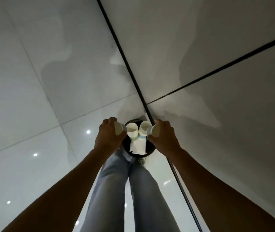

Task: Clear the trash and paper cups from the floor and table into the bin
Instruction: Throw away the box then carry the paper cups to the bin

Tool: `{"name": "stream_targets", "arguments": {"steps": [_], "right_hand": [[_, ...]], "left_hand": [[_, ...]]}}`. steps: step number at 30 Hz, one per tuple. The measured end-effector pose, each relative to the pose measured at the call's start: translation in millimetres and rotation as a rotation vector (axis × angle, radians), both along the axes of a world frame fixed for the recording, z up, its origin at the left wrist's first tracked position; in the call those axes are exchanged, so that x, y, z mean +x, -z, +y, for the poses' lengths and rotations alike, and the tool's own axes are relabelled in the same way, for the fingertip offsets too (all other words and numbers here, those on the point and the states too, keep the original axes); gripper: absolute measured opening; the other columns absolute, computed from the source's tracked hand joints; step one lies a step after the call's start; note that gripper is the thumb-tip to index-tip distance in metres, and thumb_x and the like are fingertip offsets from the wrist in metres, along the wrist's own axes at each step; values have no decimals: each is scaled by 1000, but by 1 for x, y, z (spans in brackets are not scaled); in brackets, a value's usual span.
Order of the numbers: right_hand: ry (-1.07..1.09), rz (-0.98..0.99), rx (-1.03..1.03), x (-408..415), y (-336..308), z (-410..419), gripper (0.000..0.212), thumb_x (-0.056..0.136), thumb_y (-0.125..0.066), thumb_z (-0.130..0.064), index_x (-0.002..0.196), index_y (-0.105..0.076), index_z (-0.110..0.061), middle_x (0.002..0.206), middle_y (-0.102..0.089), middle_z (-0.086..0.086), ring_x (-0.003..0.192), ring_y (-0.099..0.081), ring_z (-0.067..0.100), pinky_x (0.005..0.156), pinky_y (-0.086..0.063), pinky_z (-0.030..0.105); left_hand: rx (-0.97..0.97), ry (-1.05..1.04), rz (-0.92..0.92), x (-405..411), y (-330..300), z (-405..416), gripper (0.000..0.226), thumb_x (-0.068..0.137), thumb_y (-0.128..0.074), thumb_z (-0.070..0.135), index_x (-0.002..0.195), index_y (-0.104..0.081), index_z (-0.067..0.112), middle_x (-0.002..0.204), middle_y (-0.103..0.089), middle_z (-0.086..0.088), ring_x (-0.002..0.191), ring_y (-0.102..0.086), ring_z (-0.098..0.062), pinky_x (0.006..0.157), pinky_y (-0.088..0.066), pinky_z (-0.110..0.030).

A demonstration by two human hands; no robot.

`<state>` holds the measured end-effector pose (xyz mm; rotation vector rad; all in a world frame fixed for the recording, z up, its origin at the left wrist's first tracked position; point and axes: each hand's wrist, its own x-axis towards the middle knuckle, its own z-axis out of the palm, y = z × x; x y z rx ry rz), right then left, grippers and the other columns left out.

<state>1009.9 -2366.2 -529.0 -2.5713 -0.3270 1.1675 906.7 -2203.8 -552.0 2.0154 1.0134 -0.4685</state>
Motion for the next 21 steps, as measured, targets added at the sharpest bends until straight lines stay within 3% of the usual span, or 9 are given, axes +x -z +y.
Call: {"name": "stream_targets", "arguments": {"steps": [4,10,16,21], "right_hand": [[-10,-16,17,26,78,6,71,83,-70,-24,143,-32,-17,139,-37,12,125,-40,31,89,-43,34],[-154,-38,5,41,174,5,69,83,-70,-27,141,-35,-16,138,-40,10,122,-43,28,81,-39,27],[-253,74,-104,35,238,-7,73,83,-70,-31,144,-31,-20,143,-36,9,125,-42,29,89,-44,31],[-325,173,-120,33,268,-12,79,82,-72,-28,147,-28,-20,149,-32,8,133,-36,30,105,-36,38]], "left_hand": [[21,4,-46,20,75,-6,61,80,-72,29,131,-43,14,128,-47,-10,115,-46,-27,80,-41,-29],[-1,90,2,34,176,-15,64,79,-72,36,132,-39,22,130,-45,-2,117,-45,-22,84,-46,-31],[-91,181,71,29,235,-22,67,73,-77,37,128,-45,18,125,-50,-6,111,-50,-25,86,-50,-35],[-183,311,161,29,260,-31,78,72,-78,37,137,-40,17,137,-44,-8,123,-46,-29,96,-43,-39]]}}
